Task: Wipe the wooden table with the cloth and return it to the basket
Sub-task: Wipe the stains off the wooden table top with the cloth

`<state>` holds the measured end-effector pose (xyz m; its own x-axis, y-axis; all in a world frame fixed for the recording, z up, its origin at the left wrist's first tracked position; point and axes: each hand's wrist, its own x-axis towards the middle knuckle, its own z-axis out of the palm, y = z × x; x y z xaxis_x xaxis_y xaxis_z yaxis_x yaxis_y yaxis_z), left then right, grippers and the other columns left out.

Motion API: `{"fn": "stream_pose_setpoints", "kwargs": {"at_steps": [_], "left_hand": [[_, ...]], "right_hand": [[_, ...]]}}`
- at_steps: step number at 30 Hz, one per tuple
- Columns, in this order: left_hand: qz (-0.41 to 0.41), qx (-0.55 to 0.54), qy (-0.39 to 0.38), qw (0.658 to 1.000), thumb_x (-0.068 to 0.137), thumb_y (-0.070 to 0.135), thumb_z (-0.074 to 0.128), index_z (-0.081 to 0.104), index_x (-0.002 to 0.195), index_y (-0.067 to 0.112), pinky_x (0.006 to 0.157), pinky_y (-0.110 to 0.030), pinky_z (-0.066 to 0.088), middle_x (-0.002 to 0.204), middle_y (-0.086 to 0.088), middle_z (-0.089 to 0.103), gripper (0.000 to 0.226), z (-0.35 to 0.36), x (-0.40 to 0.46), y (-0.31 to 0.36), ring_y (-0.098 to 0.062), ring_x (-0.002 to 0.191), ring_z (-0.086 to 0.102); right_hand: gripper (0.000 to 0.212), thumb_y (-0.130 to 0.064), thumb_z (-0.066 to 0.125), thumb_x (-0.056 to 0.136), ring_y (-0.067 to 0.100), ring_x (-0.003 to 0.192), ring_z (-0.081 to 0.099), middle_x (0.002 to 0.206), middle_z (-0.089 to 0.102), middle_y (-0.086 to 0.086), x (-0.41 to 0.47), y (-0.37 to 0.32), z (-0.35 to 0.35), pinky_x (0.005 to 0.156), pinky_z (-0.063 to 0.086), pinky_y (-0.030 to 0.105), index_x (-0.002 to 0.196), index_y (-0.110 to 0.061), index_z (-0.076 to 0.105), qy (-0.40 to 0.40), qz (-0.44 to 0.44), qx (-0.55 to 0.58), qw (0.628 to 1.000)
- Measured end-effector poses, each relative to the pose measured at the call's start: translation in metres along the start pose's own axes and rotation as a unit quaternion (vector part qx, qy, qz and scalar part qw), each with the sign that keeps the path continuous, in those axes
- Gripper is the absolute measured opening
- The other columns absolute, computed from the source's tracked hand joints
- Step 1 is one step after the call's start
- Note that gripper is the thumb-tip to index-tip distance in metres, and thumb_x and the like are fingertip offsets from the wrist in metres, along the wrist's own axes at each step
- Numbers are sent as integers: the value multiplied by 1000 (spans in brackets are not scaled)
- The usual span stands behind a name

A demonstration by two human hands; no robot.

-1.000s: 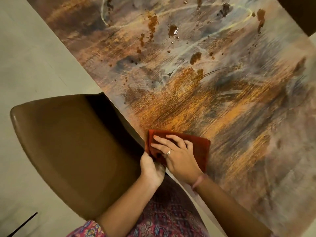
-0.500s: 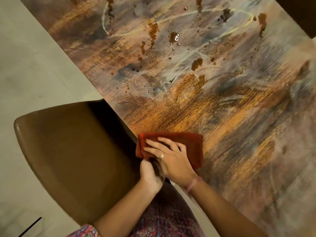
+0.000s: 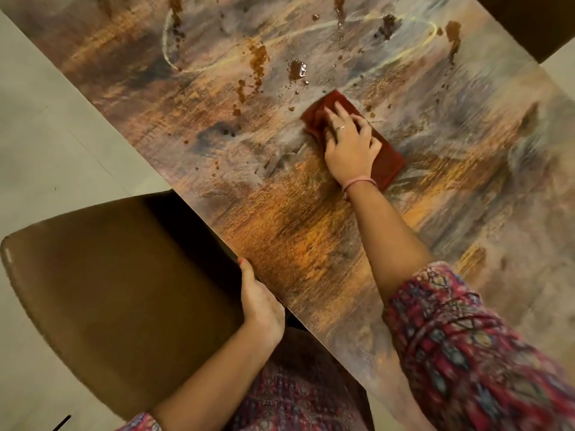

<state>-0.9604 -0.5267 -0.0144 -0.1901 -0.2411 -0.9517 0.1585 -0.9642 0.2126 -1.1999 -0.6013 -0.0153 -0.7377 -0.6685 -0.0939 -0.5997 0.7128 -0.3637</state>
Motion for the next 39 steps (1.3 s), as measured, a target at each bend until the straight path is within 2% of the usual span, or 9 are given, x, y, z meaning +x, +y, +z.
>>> {"fn": "stream_pose_setpoints", "kwargs": {"at_steps": [2,8,15,20,23,27,31,36,39], "left_hand": [[7,9,13,1000,83,75,30,-8,150,31,120,-38,3,159,9,-8,89,4,0,2,-11,146,-2],[-3,-15,-43,999,93,64,26,43,140,18,108,-43,37,144,-7,46,67,3,-5,9,-22,126,49],[-48,22,23,998,82,79,26,-13,148,31,118,-36,2,158,10,-11,90,8,-11,9,-11,146,-6],[10,-3,6,1000,97,55,35,52,131,18,96,-36,47,144,-7,47,54,6,-7,9,-17,115,57],[-7,-14,-3,1000,96,58,30,51,131,15,94,-38,46,139,-11,52,59,5,-10,11,-20,105,60],[-46,4,24,999,87,71,31,2,153,23,119,-43,14,160,0,9,86,7,-15,13,-21,146,15],[-11,22,63,998,91,61,37,10,153,20,117,-46,21,158,-4,19,79,2,-11,14,-26,144,22],[27,71,92,993,99,30,47,39,143,13,112,-41,33,148,-5,39,47,5,-20,16,-21,136,38],[64,121,63,989,94,20,54,64,114,11,81,-24,49,114,-1,67,24,9,-31,17,-7,98,63]], "right_hand": [[46,-22,43,96,15,138,27,153,31,-19,-33,-25,14,103,21,43,137,-41,45,8,-7,25,1000],[46,-36,36,92,15,126,45,146,44,-18,-143,-26,19,80,31,35,135,-41,49,-138,-377,-40,915],[43,-37,41,97,24,133,29,151,34,-16,-17,-25,7,100,25,46,140,-42,43,18,44,-3,999],[44,-35,44,90,19,123,43,144,46,-18,-141,-69,40,86,30,40,133,-42,52,-125,-312,-19,942],[45,-35,43,90,18,119,47,144,46,-17,-138,-31,27,80,33,36,134,-41,52,-144,-386,-13,911],[44,-31,45,96,24,127,38,151,36,-15,-54,58,-8,98,34,40,139,-41,44,6,-80,-48,996],[44,-35,41,99,28,134,28,155,30,-10,-28,88,-31,105,23,51,143,-34,41,84,228,-8,970],[45,-33,46,92,19,121,38,147,42,-16,-135,16,14,87,31,40,137,-40,47,-5,-80,-35,996],[45,-36,42,92,17,117,46,146,43,-17,-178,20,11,79,36,36,137,-41,47,-80,-242,-38,966]]}}
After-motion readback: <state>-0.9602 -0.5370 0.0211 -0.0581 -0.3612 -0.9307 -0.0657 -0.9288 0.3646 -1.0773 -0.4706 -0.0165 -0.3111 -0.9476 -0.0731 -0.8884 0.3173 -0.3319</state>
